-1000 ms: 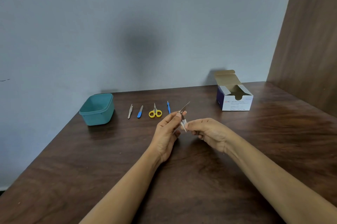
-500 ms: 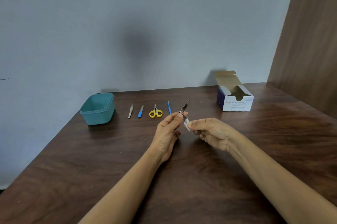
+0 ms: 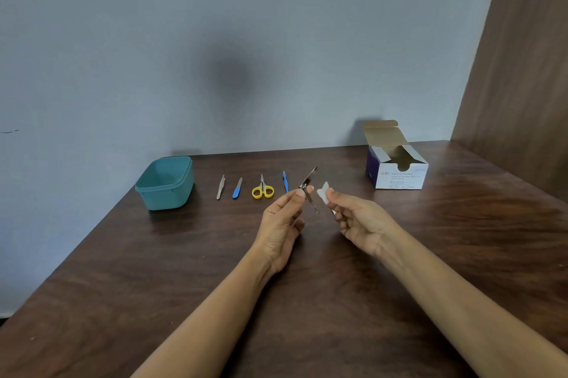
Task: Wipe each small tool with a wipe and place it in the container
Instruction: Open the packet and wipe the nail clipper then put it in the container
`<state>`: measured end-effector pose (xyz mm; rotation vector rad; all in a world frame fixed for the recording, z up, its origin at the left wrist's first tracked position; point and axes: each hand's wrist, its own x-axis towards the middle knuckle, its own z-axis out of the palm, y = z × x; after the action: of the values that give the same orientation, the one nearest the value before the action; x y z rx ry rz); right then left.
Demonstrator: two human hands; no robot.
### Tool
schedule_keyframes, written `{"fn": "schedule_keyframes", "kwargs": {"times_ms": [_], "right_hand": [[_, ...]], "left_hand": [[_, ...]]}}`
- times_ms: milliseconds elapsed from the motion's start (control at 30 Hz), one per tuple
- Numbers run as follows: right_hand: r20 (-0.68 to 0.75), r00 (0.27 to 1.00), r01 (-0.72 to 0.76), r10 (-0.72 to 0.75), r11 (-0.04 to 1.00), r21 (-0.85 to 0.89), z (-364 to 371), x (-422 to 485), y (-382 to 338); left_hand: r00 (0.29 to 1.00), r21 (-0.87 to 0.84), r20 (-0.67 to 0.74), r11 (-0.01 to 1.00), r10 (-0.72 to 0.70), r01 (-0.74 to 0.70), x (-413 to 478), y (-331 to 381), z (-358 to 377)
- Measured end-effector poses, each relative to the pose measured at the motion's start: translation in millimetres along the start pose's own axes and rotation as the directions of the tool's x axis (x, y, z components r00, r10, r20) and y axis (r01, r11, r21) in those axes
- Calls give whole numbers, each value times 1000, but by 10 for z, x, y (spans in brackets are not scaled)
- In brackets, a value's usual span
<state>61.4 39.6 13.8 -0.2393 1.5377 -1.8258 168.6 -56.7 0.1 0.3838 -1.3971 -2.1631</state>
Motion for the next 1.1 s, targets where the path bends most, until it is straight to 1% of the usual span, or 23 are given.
{"fn": "schedule_keyframes", "kwargs": {"times_ms": [100,200,300,533,867,967,1033,1100], "right_hand": [[-25,999,32,-31,999,20,-7,3,-7],[-11,996,86,-86,996,7,-8,-6,-26],[1,996,91,-91,996,1,-19,-12,-51],[46,999,-6,10,997,-80,-79,-2,-118],[138,987,-52,78,982,-179,-149,-40,-227],[149,984,-69,102,975,-213,-185,-35,-276],[156,980,-83,122,969,-233,-206,-33,-304],[168,975,-97,142,963,-252,-234,-27,-321]], "left_hand": [[1000,23,-15,1000,-15,15,0,7,8],[999,22,-44,999,-31,32,17,-4,5],[998,30,-56,999,-31,32,30,-18,-6],[999,77,-52,997,-10,14,28,-22,8],[999,117,-35,993,-10,14,60,-57,-19],[1000,113,-26,994,9,-6,79,-82,-47],[999,130,12,991,34,-35,79,-82,-67],[997,201,37,977,71,-77,67,-53,-70]]}}
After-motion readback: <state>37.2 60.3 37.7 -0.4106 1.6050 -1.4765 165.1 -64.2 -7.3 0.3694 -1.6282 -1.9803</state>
